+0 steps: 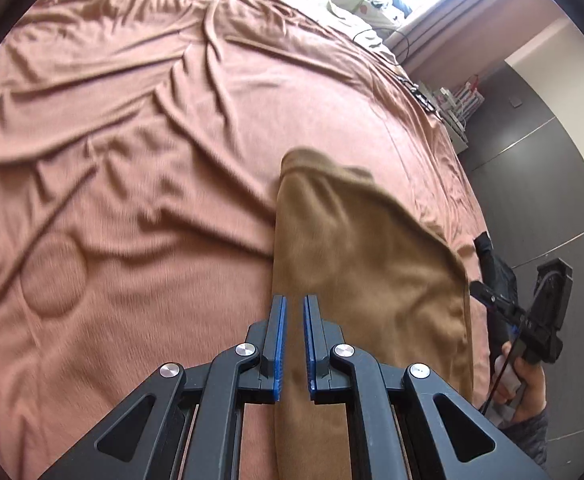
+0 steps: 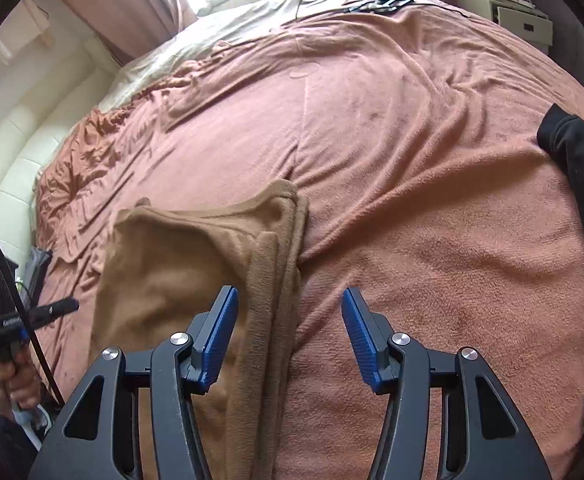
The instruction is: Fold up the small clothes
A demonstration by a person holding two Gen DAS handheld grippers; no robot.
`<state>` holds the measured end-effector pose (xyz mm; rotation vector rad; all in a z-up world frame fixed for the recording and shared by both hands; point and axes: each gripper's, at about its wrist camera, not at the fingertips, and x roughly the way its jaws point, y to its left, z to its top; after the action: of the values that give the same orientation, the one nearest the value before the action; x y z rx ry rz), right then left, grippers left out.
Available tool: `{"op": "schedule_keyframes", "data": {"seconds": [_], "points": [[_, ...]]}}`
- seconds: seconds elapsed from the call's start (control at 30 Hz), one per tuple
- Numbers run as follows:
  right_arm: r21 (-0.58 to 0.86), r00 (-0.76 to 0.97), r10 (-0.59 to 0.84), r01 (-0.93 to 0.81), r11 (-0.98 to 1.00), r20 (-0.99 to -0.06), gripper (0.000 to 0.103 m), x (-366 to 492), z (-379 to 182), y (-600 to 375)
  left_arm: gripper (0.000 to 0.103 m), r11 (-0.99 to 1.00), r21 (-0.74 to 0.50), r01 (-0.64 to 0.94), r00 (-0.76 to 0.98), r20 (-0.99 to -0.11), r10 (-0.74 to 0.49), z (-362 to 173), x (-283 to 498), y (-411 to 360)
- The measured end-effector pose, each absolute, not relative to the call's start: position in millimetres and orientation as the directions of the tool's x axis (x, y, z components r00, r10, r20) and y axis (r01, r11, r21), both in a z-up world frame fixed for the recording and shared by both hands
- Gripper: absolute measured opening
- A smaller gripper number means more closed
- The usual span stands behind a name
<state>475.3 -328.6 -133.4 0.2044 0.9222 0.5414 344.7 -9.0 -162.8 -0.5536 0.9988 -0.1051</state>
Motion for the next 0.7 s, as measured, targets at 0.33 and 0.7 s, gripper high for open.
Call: {"op": "schedule_keyframes", "data": {"seconds": [0.33, 0.7], "points": [[0.369, 0.476, 0.527, -0.389, 0.844, -0.703, 0.031, 483, -135, -318, 0.008, 0.910, -0.410, -0.065, 0.535, -0.784, -0.315, -144, 404, -29], [0.406, 0.456, 0.532, -0.350, 0.844, -0.713, 0.018, 505, -153, -315, 0.008, 0.952, -0.305, -0.019, 0.471, -0.843, -0.260, -175, 463, -57]]}}
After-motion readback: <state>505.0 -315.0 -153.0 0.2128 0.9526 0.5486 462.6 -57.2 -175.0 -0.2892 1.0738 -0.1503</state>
